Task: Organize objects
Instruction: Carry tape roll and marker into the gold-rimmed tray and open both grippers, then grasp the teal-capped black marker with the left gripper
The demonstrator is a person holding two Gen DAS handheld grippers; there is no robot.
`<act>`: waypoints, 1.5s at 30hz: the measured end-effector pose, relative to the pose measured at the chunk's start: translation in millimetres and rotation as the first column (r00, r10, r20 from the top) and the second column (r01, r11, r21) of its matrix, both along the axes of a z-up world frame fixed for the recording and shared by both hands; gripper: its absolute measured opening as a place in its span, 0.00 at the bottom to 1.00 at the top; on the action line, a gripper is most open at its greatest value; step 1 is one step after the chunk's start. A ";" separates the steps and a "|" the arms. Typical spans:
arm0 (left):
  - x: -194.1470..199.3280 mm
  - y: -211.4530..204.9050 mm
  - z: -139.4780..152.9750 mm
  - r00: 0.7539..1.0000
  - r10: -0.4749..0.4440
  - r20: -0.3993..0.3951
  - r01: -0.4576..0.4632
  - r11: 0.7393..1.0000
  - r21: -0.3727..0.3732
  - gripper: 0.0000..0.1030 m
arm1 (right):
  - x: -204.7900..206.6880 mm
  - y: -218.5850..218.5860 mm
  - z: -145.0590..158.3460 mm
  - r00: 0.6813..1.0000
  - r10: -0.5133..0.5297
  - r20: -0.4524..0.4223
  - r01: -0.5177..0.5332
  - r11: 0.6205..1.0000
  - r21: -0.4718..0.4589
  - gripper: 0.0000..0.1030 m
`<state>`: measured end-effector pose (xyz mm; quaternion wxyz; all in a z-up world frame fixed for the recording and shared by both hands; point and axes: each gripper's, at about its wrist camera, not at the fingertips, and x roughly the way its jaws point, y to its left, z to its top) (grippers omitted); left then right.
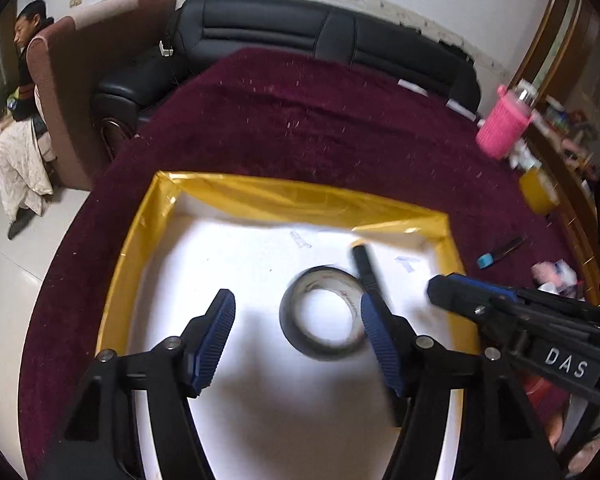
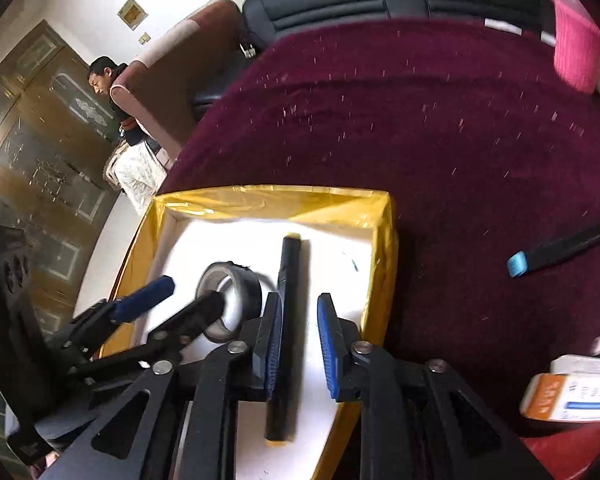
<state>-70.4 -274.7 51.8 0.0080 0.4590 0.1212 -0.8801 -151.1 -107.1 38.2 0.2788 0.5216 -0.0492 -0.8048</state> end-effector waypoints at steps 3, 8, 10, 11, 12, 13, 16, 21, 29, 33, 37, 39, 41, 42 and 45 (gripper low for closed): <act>20.2 5.7 31.9 0.997 -0.003 -0.073 0.003 1.000 -0.006 0.65 | 19.3 22.9 36.3 0.994 -0.010 -0.112 0.010 1.000 0.000 0.30; 52.2 52.3 75.3 0.975 -0.098 -0.202 0.092 0.995 -0.040 0.91 | 83.7 101.2 109.7 0.873 -0.116 -0.474 0.140 0.990 0.015 1.00; 52.2 81.6 79.7 0.966 -0.160 -0.202 0.152 0.987 -0.055 0.93 | 105.6 150.3 116.4 0.813 -0.197 -0.548 0.211 0.977 -0.038 1.00; 48.3 99.4 78.6 0.963 -0.197 -0.183 0.188 0.980 -0.067 0.93 | 106.3 170.2 114.0 0.817 -0.231 -0.528 0.250 0.968 -0.036 1.00; 41.2 120.9 74.7 0.960 -0.237 -0.152 0.226 0.970 -0.086 0.93 | 102.9 197.7 105.8 0.833 -0.283 -0.475 0.307 0.951 -0.030 1.00; 34.0 138.3 71.0 0.957 -0.262 -0.126 0.250 0.963 -0.103 0.93 | 100.9 216.4 99.0 0.841 -0.316 -0.440 0.330 0.943 -0.047 1.00; 7.8 190.1 55.8 0.937 -0.345 -0.059 0.331 0.927 -0.178 0.93 | 97.1 273.2 73.2 0.851 -0.407 -0.331 0.391 0.913 -0.116 1.00; -47.4 247.1 22.7 0.914 -0.404 0.027 0.386 0.851 -0.356 0.93 | 99.7 322.5 48.5 0.836 -0.475 -0.273 0.436 0.879 -0.193 1.00; -111.7 280.5 -17.2 0.883 -0.454 0.121 0.457 0.771 -0.442 0.88 | 98.5 329.5 42.4 0.849 -0.452 -0.274 0.376 0.881 -0.288 1.00; -124.6 286.7 -36.2 0.861 -0.484 0.158 0.497 0.729 -0.470 0.81 | 96.3 325.1 44.3 0.863 -0.423 -0.278 0.337 0.890 -0.308 1.00; -122.1 281.0 -40.3 0.832 -0.528 0.172 0.554 0.774 -0.306 0.20 | 93.3 323.0 40.4 0.875 -0.410 -0.256 0.319 0.888 -0.332 1.00; -112.1 287.2 -44.0 0.835 -0.523 0.171 0.548 0.765 -0.338 0.14 | 90.9 320.2 36.8 0.882 -0.406 -0.241 0.320 0.889 -0.327 1.00; -101.5 284.2 -45.4 0.841 -0.514 0.168 0.540 0.787 -0.298 0.14 | 90.1 317.5 35.0 0.885 -0.401 -0.238 0.321 0.894 -0.311 1.00; -95.5 280.0 -44.7 0.849 -0.505 0.155 0.528 0.799 -0.288 0.14 | 91.0 317.0 35.1 0.884 -0.401 -0.240 0.324 0.896 -0.304 1.00; -77.3 262.5 -29.1 0.870 -0.481 0.104 0.491 0.836 -0.245 0.14 | 92.7 319.1 37.1 0.887 -0.404 -0.223 0.328 0.892 -0.309 1.00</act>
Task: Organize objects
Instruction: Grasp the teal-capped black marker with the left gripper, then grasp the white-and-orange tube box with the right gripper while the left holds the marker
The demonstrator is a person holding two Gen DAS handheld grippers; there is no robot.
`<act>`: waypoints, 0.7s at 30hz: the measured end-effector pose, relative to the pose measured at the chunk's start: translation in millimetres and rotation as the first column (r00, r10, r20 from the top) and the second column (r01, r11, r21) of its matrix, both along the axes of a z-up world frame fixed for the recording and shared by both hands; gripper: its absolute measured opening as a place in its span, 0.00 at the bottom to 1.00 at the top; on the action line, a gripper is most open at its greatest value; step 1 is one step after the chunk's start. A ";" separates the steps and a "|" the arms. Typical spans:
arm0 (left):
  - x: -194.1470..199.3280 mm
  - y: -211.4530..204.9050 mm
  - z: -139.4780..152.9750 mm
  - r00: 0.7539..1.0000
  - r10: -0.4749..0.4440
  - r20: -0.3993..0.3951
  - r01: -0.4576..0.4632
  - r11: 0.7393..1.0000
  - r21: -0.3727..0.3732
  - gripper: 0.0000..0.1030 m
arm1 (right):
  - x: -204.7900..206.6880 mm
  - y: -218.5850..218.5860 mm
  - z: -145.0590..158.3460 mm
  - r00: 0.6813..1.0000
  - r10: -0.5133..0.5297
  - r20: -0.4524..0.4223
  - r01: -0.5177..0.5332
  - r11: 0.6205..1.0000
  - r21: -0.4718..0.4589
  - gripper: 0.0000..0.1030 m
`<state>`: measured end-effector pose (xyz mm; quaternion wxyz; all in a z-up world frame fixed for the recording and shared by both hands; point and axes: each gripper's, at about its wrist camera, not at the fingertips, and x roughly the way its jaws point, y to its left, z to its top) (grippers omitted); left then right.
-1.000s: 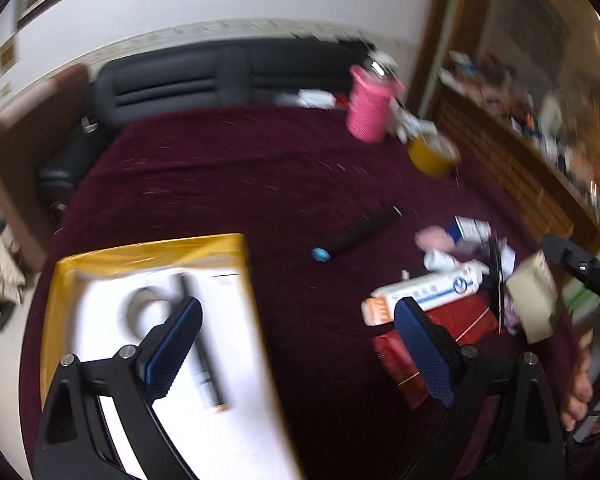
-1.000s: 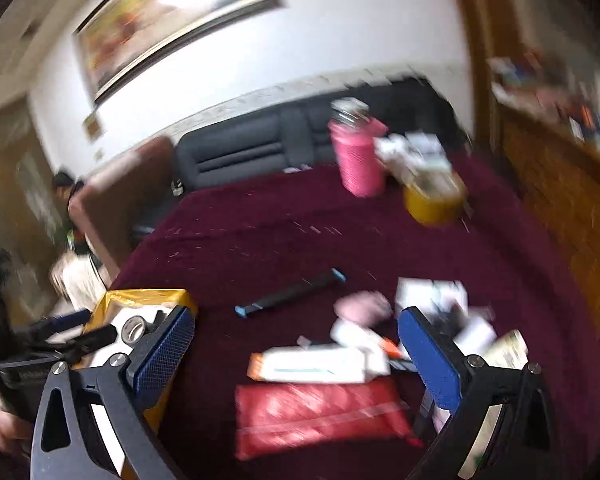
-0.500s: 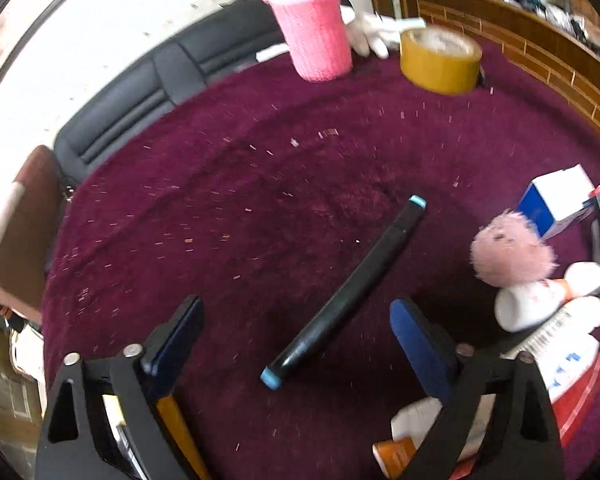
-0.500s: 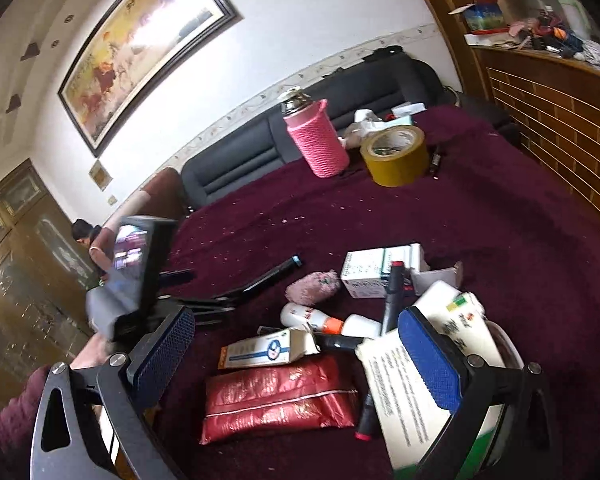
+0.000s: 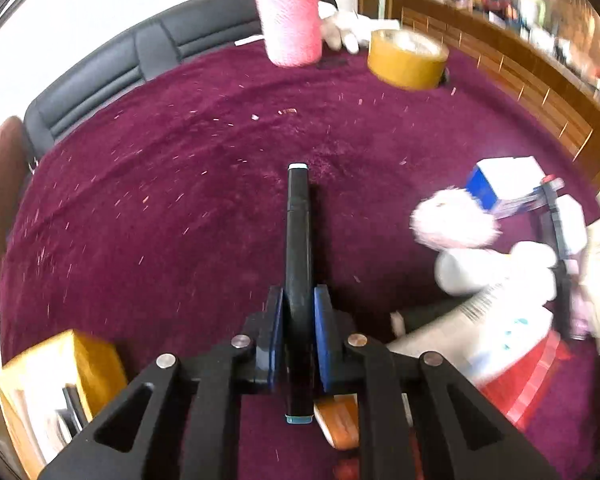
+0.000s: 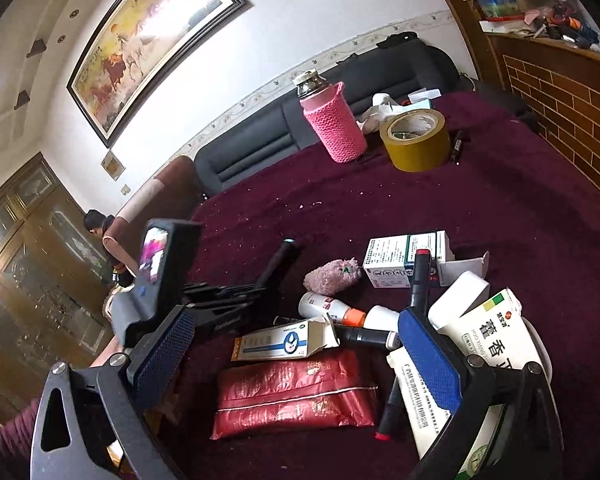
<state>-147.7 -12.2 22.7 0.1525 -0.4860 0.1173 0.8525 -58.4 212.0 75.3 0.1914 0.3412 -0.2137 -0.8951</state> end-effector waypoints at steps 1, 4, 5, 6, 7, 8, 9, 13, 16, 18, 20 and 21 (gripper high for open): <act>10.8 -8.5 7.9 1.000 0.014 -0.014 -0.014 0.999 0.030 0.14 | 0.3 0.5 0.4 1.000 0.006 0.008 -0.006 1.000 -0.008 1.00; 48.8 -33.0 36.3 0.997 0.037 -0.065 -0.029 0.993 0.117 0.14 | 1.7 -2.9 0.9 0.998 0.040 0.043 -0.039 0.999 -0.028 1.00; 59.9 -40.8 44.5 0.996 0.046 -0.080 -0.034 0.989 0.141 0.14 | 1.8 -5.5 0.9 0.997 0.050 0.051 -0.049 0.998 -0.030 1.00; 77.2 -52.4 53.3 0.993 0.055 -0.100 -0.037 0.983 0.177 0.14 | 1.4 -10.1 1.0 0.996 0.068 0.060 -0.066 0.997 -0.030 1.00; 85.8 -58.5 64.4 0.992 0.059 -0.112 -0.035 0.978 0.206 0.14 | -0.4 -14.2 0.8 0.994 0.084 0.072 -0.083 0.996 -0.027 1.00; 96.3 -65.6 71.2 0.990 0.064 -0.124 -0.034 0.973 0.227 0.14 | -4.4 -20.7 0.0 0.990 0.101 0.094 -0.101 0.995 -0.013 1.00; 110.2 -73.5 77.0 0.988 0.072 -0.139 -0.036 0.970 0.242 0.14 | -7.7 -26.5 0.0 0.989 0.104 0.105 -0.106 0.994 0.011 1.00; 165.1 -107.9 89.5 0.979 0.104 -0.175 -0.046 0.950 0.308 0.14 | -31.6 -67.1 -4.1 0.973 0.179 0.145 -0.207 0.956 0.208 1.00; 190.7 -134.1 93.3 0.971 0.148 -0.187 -0.079 0.940 0.333 0.14 | -57.6 -88.9 -19.4 0.957 0.147 0.249 -0.212 0.941 0.264 1.00; 203.1 -150.0 92.3 0.963 0.184 -0.196 -0.109 0.934 0.341 0.14 | -69.7 -105.1 -33.5 0.916 0.215 0.339 -0.283 0.945 0.167 1.00; 212.8 -163.5 92.9 0.959 0.208 -0.193 -0.127 0.923 0.364 0.14 | -71.2 -124.0 -38.9 0.872 0.340 0.352 -0.375 0.927 0.033 1.00; 218.7 -169.5 94.7 0.957 0.217 -0.194 -0.133 0.919 0.370 0.14 | -70.0 -131.2 -39.1 0.849 0.403 0.343 -0.416 0.909 -0.038 0.99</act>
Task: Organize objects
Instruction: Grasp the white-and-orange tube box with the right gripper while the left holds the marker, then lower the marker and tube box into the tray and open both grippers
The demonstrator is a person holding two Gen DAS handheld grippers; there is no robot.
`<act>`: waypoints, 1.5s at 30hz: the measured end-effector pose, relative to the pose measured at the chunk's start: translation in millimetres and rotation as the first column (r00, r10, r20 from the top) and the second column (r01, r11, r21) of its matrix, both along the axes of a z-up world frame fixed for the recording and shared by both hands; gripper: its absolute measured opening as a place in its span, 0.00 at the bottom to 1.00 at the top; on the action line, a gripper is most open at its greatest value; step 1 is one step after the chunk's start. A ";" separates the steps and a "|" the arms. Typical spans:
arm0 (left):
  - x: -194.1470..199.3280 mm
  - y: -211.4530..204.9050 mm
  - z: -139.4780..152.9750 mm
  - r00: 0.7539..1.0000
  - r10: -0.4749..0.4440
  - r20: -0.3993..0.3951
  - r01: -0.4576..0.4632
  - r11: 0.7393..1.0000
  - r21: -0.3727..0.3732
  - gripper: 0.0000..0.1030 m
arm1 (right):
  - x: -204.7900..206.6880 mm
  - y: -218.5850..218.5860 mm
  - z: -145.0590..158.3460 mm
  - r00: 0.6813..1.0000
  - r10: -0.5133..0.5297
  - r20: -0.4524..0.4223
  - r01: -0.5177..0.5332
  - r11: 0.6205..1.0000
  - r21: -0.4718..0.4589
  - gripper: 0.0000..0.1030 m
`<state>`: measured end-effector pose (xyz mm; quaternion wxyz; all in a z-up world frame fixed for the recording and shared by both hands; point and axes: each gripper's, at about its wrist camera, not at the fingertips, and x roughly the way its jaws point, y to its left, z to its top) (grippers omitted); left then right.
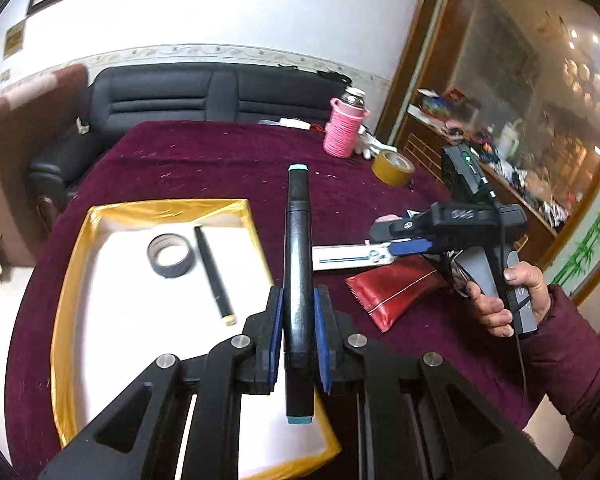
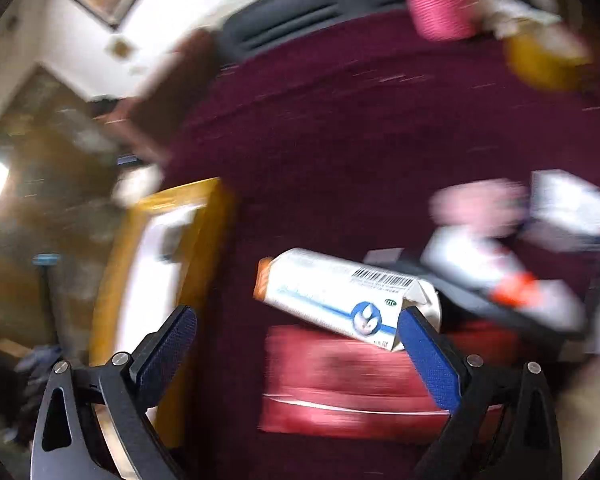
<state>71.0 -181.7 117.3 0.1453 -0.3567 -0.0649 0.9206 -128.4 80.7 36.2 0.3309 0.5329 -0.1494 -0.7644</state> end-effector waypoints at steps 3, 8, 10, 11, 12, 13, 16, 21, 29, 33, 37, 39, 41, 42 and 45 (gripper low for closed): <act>10.7 -17.0 -0.6 1.000 0.023 -0.012 -0.023 1.000 0.007 0.14 | 5.6 -15.3 13.9 0.998 0.040 -0.046 -0.040 0.999 0.004 0.99; 22.8 -35.9 -9.2 0.999 0.053 -0.006 -0.053 0.998 0.030 0.14 | 17.4 -63.7 26.4 0.946 0.196 -0.259 -0.071 0.903 0.424 0.99; 25.3 -43.6 -14.4 0.997 0.074 0.011 -0.075 0.996 0.046 0.14 | 22.4 -90.0 17.7 0.901 0.329 -0.283 -0.146 0.843 0.517 0.96; 27.0 -46.9 -15.8 0.996 0.084 0.017 -0.085 0.995 0.052 0.14 | 23.6 -97.8 12.7 0.885 0.372 -0.281 -0.176 0.825 0.538 0.95; 29.4 -51.4 -17.1 0.995 0.094 0.022 -0.095 0.994 0.058 0.14 | 21.7 -107.4 3.6 0.870 0.416 -0.265 -0.211 0.799 0.562 0.90; 32.8 -56.6 -18.3 0.994 0.106 0.027 -0.108 0.992 0.065 0.14 | 18.3 -111.4 -2.7 0.866 0.432 -0.251 -0.224 0.786 0.576 0.83; 38.7 -66.6 -20.1 0.991 0.133 0.034 -0.135 0.989 0.065 0.14 | -2.0 -114.1 -27.9 0.885 0.437 -0.162 -0.274 0.770 0.576 0.62; 39.9 -79.1 -26.2 0.983 0.172 0.056 -0.176 0.982 0.075 0.14 | -9.2 -101.2 -28.8 0.916 0.363 -0.169 -0.233 0.826 0.513 0.50; 42.6 -80.1 -26.8 0.979 0.193 0.057 -0.197 0.978 0.064 0.14 | 1.2 -85.2 5.8 0.940 0.227 -0.253 -0.113 0.911 0.397 0.12; 46.7 -78.9 -24.9 0.979 0.197 0.056 -0.201 0.977 0.072 0.14 | -2.0 -81.1 -3.3 0.948 0.216 -0.233 -0.088 0.883 0.461 0.20; 53.3 -77.7 -23.5 0.978 0.201 0.053 -0.205 0.976 0.077 0.14 | -2.7 -77.9 -25.5 0.957 0.224 -0.185 -0.092 0.837 0.540 0.19; 54.8 -78.2 -23.1 0.977 0.207 0.055 -0.211 0.975 0.076 0.14 | 4.1 -73.2 -24.9 0.956 0.202 -0.211 -0.061 0.844 0.533 0.17; 54.8 -79.5 -21.7 0.975 0.216 0.060 -0.220 0.973 0.070 0.14 | 6.6 -67.6 -20.7 0.961 0.166 -0.221 -0.035 0.865 0.500 0.15; 54.1 -79.9 -20.7 0.974 0.220 0.063 -0.224 0.973 0.062 0.14 | 9.7 -63.8 -13.0 0.960 0.142 -0.241 -0.012 0.882 0.471 0.14; 45.4 -81.6 -16.0 0.972 0.226 0.071 -0.228 0.973 0.025 0.14 | 18.5 -56.2 13.8 0.960 0.087 -0.265 0.019 0.928 0.373 0.13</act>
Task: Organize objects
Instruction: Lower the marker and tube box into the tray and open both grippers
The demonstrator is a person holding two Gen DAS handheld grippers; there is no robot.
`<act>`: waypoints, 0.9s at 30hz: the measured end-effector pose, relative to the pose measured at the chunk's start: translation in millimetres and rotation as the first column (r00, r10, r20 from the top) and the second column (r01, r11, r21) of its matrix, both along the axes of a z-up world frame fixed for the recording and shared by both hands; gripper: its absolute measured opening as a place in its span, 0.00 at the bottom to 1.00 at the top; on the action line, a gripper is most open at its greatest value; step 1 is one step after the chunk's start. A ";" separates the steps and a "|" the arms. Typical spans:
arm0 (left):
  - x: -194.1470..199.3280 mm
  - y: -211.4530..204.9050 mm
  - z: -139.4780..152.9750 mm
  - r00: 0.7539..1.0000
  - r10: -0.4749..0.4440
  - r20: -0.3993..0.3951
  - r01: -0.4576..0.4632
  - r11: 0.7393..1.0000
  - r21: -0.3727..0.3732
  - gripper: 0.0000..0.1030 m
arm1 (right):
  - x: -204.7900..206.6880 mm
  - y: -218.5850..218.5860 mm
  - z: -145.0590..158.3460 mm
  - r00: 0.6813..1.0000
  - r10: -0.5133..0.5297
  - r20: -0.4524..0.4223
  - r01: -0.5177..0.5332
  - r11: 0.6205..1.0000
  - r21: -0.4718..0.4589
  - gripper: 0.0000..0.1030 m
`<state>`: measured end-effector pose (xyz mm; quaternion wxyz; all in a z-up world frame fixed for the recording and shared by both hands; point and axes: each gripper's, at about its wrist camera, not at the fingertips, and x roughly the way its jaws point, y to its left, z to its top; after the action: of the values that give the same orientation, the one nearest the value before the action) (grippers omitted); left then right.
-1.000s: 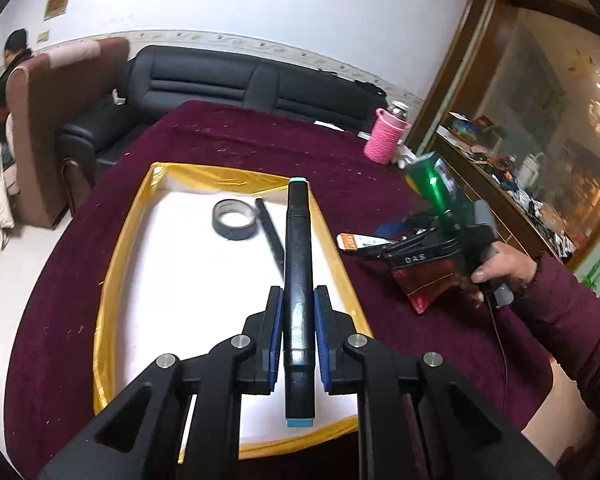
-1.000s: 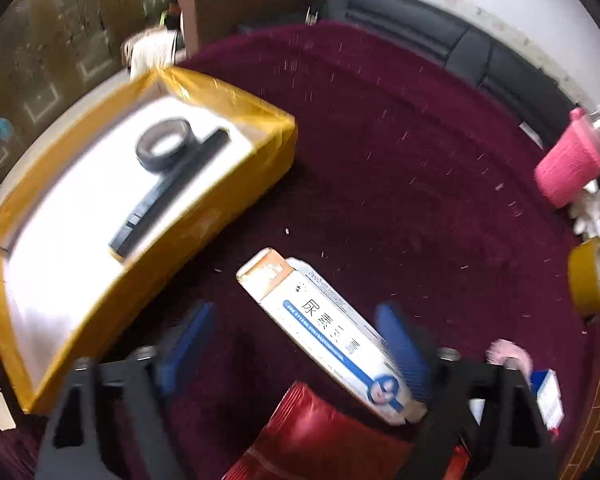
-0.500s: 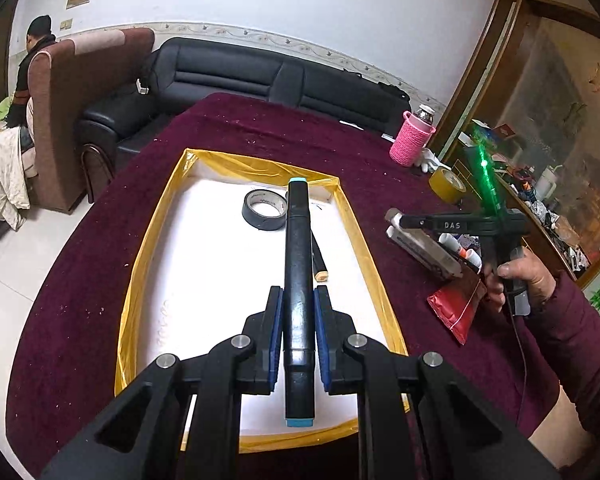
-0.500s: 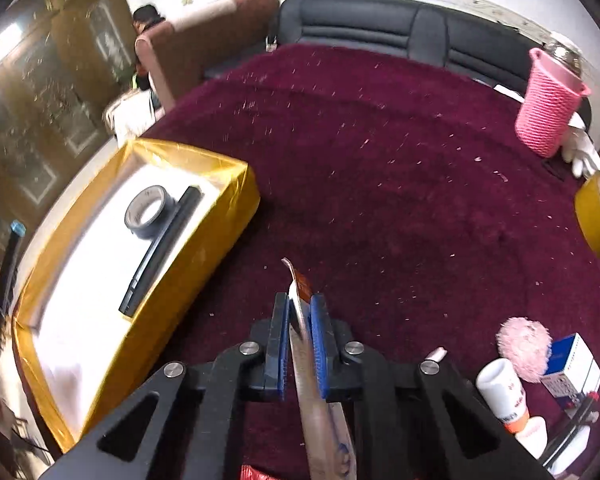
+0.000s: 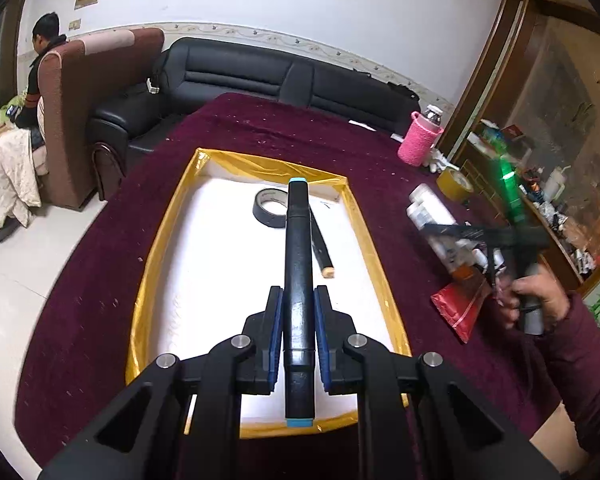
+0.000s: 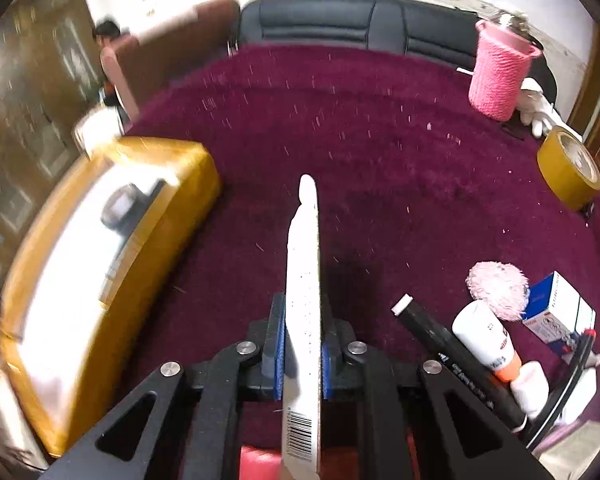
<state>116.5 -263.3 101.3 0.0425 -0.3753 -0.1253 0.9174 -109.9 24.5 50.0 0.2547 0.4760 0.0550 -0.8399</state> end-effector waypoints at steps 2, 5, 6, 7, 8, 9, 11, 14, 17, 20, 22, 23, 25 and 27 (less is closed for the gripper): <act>-14.1 -1.7 2.3 1.000 -0.002 0.018 0.002 1.000 -0.030 0.14 | 7.3 -3.4 17.4 1.000 0.008 0.000 -0.008 0.998 -0.069 0.14; -41.0 -8.3 -2.0 0.999 0.005 0.053 -0.003 0.999 -0.039 0.14 | 15.1 -26.6 42.4 0.998 0.049 0.034 -0.042 0.983 -0.179 0.14; -54.3 -12.5 -5.7 0.997 0.013 0.073 -0.011 0.999 -0.033 0.14 | 18.0 -35.9 46.2 0.996 0.070 0.054 -0.057 0.976 -0.209 0.14; -64.6 -15.3 -9.6 0.996 0.021 0.090 -0.018 0.999 -0.031 0.14 | 19.5 -45.2 47.4 0.994 0.085 0.071 -0.066 0.971 -0.230 0.14; -74.3 -17.9 -13.0 0.994 0.029 0.104 -0.026 0.999 -0.034 0.14 | 20.9 -55.6 47.3 0.991 0.098 0.089 -0.073 0.966 -0.249 0.14; -84.1 -20.5 -16.9 0.992 0.042 0.117 -0.037 0.998 -0.045 0.14 | 21.9 -71.8 44.6 0.987 0.113 0.116 -0.078 0.959 -0.272 0.14; -105.6 -25.8 -26.6 0.987 0.062 0.151 -0.051 0.996 -0.079 0.14 | 21.7 -94.1 37.2 0.980 0.131 0.147 -0.083 0.953 -0.292 0.14; -130.3 -32.8 -40.2 0.976 0.094 0.197 -0.069 0.989 -0.131 0.14 | 18.6 -129.7 15.8 0.965 0.147 0.219 -0.072 0.946 -0.317 0.14; -146.9 -44.1 -51.6 0.965 0.129 0.228 -0.094 0.983 -0.156 0.14 | 14.8 -155.9 -2.5 0.958 0.138 0.250 -0.057 0.950 -0.306 0.15; -156.1 -55.7 -57.9 0.958 0.147 0.246 -0.117 0.984 -0.132 0.14 | 9.2 -169.9 -14.8 0.949 0.137 0.283 -0.040 0.945 -0.324 0.15; -157.6 -60.8 -57.5 0.958 0.154 0.242 -0.129 0.985 -0.116 0.14 | 7.2 -177.5 -18.5 0.945 0.142 0.295 -0.040 0.943 -0.329 0.15; -156.1 -63.1 -56.2 0.960 0.153 0.235 -0.132 0.986 -0.103 0.14 | 3.9 -180.0 -20.5 0.943 0.145 0.301 -0.039 0.943 -0.331 0.15; -152.4 -67.1 -53.0 0.964 0.149 0.221 -0.135 0.988 -0.074 0.22 | 2.0 -182.5 -23.2 0.941 0.152 0.304 -0.047 0.944 -0.327 0.15; -143.9 -74.8 -46.4 0.967 0.160 0.200 -0.157 0.987 -0.029 0.43 | 2.2 -185.5 -27.1 0.937 0.158 0.310 -0.052 0.944 -0.325 0.15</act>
<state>-27.4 -338.0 54.9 -0.0464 -0.4553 -0.1525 0.8759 -107.7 -161.0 22.9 0.3773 0.5608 -0.0962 -0.7306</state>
